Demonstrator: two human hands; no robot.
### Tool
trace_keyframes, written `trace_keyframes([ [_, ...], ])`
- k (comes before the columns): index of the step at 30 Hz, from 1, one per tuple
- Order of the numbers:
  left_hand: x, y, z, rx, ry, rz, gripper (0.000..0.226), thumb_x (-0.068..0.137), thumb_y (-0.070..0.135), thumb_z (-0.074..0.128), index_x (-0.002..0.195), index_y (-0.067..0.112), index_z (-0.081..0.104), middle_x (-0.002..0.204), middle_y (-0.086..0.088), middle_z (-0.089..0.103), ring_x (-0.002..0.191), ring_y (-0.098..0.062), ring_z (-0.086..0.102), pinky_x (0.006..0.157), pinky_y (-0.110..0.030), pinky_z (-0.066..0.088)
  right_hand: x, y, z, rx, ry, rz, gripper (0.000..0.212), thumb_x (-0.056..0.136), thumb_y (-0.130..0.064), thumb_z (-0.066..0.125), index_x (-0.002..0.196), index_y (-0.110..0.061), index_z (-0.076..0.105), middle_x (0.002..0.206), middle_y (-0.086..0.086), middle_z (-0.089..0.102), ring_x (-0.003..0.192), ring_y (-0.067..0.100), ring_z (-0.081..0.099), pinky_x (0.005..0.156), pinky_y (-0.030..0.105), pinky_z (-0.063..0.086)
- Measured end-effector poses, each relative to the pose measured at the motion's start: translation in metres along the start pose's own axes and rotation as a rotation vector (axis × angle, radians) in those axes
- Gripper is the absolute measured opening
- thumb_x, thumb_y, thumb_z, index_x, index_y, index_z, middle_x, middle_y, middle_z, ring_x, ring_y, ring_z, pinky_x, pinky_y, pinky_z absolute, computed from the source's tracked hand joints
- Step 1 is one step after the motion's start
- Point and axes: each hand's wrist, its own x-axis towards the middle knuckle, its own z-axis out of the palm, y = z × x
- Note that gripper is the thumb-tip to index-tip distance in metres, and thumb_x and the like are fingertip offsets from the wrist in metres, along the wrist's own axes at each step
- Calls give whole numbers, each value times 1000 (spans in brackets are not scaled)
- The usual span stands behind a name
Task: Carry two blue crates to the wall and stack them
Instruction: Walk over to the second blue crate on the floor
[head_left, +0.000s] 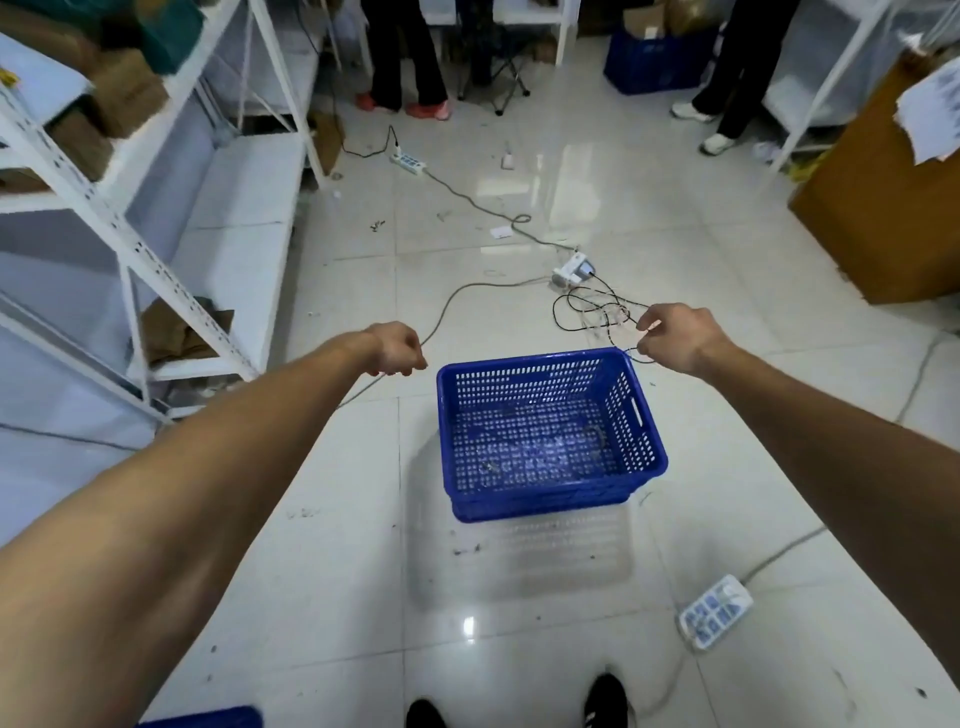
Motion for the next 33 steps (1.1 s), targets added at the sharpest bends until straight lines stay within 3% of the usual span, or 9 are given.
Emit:
trace_keyframes([
  [3,12,39,13,20,13,-1,30,98,29,63,121,10,68,103,-4,72,97,-26,62,76,-35,51,17,45,-14,25,-20,17,33,87,-21,65,119,-23,68,121,12,71,108,30,61,89,33,51],
  [6,28,80,34,13,30,-34,32,98,29,63,123,10,67,109,-7,74,109,-30,67,87,-41,56,43,91,-32,52,-26,16,33,88,-22,64,120,-23,68,124,12,71,117,31,59,98,35,50],
  [9,48,116,61,-17,21,-90,33,98,28,62,125,9,65,117,-13,73,109,-32,66,84,-40,55,68,141,-44,84,-46,4,34,88,-21,63,122,-21,69,123,11,73,124,31,55,101,34,47],
  [13,74,153,89,-29,-7,-111,31,97,27,62,123,11,64,120,-13,68,115,-34,64,85,-42,54,93,200,-52,161,-98,72,33,87,-20,64,119,-20,70,110,12,76,119,27,59,96,32,50],
  [15,89,168,99,-46,-41,-117,28,95,26,61,120,12,65,118,-12,69,109,-31,65,83,-41,52,113,219,-59,169,-111,97,33,86,-20,65,119,-21,69,115,12,73,116,26,61,96,33,51],
  [19,119,178,107,-61,-86,-145,26,96,24,63,118,11,66,114,-11,69,100,-25,62,86,-41,52,154,231,-60,180,-140,95,34,85,-21,65,119,-23,69,115,9,74,117,24,59,97,33,51],
  [24,174,170,97,-101,-70,-160,14,94,24,64,104,15,66,106,-10,70,92,-25,61,76,-34,48,215,218,-52,125,-168,57,36,86,-24,65,122,-22,68,117,7,74,122,25,56,94,30,47],
  [28,229,153,90,-85,-86,-164,19,94,23,63,110,12,68,103,-9,68,92,-23,60,69,-29,47,267,199,-31,62,-232,36,37,86,-24,68,123,-20,67,112,4,78,96,20,57,74,24,41],
  [33,303,108,84,-119,-129,-189,21,94,24,64,108,11,70,96,-6,68,87,-21,62,63,-26,45,339,176,20,-6,-309,57,44,85,-25,70,128,-20,64,122,7,72,115,26,59,89,27,45],
])
